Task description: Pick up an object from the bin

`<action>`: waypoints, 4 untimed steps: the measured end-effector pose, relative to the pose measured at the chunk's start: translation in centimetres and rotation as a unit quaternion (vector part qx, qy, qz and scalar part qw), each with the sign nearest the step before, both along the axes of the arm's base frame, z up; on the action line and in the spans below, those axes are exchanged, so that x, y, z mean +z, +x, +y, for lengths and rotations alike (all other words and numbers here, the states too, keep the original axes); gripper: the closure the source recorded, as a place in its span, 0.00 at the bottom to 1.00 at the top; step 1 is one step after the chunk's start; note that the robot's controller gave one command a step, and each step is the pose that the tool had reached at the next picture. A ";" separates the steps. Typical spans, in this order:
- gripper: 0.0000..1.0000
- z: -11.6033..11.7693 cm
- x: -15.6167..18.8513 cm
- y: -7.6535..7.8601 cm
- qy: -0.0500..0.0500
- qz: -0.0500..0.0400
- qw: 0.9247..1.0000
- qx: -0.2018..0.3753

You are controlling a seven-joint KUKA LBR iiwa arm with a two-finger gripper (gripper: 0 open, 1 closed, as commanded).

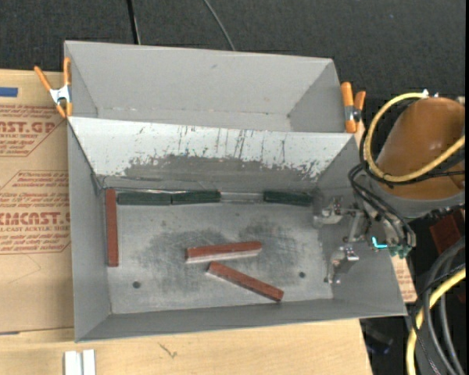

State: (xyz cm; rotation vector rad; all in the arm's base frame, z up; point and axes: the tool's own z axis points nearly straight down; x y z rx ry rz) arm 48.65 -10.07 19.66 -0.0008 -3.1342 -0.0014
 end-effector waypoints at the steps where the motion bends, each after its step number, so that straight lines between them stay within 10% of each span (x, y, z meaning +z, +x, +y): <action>1: 0.00 0.0 0.4 0.2 -0.001 -0.004 1.000 0.001; 2: 0.00 2.6 -5.4 0.6 -0.001 -0.007 1.000 0.028; 3: 1.00 5.3 -12.2 0.8 -0.001 -0.005 0.999 0.044; 4: 0.00 5.3 -12.5 0.8 -0.001 -0.005 0.999 0.044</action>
Offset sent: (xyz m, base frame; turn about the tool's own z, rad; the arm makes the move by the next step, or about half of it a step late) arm 0.0085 0.0549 -0.1218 -0.1186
